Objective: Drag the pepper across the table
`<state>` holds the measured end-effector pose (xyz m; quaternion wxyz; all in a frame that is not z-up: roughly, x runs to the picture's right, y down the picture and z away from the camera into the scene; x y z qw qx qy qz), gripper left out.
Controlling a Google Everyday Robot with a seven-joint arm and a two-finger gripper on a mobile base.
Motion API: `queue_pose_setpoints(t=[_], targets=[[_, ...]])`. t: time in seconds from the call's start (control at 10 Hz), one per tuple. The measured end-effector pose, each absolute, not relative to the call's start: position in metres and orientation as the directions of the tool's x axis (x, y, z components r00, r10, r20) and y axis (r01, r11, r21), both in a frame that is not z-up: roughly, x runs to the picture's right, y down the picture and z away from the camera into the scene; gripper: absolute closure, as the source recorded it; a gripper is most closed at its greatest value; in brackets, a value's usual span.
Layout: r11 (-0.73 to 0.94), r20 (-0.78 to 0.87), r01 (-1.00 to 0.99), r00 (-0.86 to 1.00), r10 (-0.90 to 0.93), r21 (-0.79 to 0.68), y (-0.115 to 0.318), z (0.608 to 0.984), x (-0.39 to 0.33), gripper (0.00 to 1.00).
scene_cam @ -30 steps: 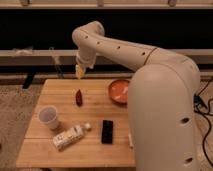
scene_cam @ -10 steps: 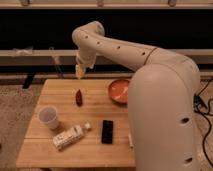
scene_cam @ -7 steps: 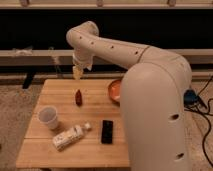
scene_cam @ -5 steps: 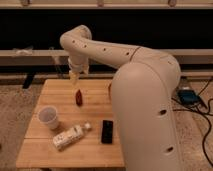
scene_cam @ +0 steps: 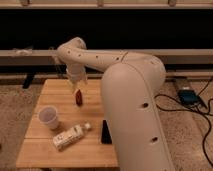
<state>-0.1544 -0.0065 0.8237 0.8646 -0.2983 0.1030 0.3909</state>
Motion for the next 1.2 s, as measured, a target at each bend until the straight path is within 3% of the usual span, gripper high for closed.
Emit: queue_pose_setpoints(t=[1.2], targets=[[0.497,-0.554,-0.764,0.642,0.53,-0.411,0.07,0.871,-0.171,0.37]])
